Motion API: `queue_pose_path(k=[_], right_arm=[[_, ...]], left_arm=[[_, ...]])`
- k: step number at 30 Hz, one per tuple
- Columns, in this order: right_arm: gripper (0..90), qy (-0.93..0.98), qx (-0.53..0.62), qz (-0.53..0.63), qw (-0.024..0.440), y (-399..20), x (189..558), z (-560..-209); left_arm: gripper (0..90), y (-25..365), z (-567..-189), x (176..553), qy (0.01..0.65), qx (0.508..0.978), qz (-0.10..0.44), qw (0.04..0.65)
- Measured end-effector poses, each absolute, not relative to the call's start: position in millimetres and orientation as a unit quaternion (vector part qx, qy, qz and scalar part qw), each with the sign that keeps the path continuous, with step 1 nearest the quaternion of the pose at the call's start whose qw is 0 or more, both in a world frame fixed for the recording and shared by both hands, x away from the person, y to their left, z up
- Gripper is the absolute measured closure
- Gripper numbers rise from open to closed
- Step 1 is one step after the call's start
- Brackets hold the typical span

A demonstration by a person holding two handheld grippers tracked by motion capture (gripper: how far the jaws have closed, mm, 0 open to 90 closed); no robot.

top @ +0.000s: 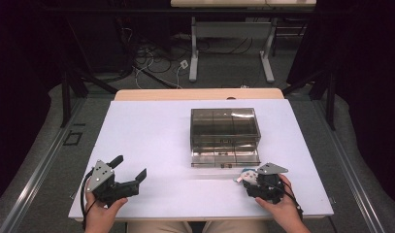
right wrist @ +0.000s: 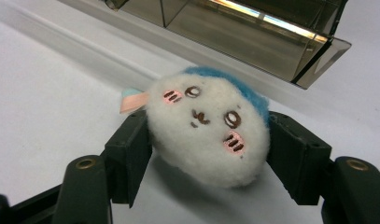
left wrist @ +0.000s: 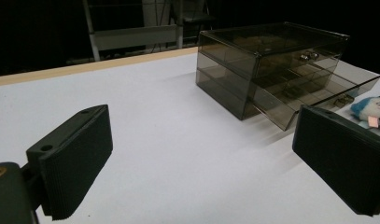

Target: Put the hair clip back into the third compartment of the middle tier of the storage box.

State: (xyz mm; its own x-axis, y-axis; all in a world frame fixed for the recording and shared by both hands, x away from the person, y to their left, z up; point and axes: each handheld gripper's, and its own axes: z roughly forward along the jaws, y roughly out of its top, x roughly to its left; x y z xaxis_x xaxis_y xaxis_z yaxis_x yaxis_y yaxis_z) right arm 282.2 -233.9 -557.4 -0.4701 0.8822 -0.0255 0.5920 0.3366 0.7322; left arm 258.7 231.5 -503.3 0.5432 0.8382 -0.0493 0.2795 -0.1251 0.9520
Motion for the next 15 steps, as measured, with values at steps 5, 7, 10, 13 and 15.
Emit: queue_pose_path(k=[5,7,10,13,15], right_arm=[[34.4,0.791,0.463,0.337,0.213,-234.4,281.0,-556.3],[34.4,0.791,0.462,0.338,0.216,-234.5,281.1,-556.6],[34.4,0.789,0.463,0.342,0.214,-235.0,280.2,-555.4],[34.4,0.788,0.462,0.346,0.213,-235.9,279.2,-553.4],[34.4,0.788,0.461,0.349,0.212,-235.8,278.8,-552.8]], left_arm=[[5.0,231.8,-503.4,258.9,0.398,0.702,0.265,0.528],[5.0,232.1,-503.5,259.1,0.398,0.702,0.265,0.528],[5.1,232.5,-503.4,259.2,0.398,0.703,0.266,0.527],[5.2,232.7,-503.6,259.6,0.397,0.703,0.266,0.527],[5.3,232.7,-503.6,259.6,0.397,0.703,0.266,0.526]])
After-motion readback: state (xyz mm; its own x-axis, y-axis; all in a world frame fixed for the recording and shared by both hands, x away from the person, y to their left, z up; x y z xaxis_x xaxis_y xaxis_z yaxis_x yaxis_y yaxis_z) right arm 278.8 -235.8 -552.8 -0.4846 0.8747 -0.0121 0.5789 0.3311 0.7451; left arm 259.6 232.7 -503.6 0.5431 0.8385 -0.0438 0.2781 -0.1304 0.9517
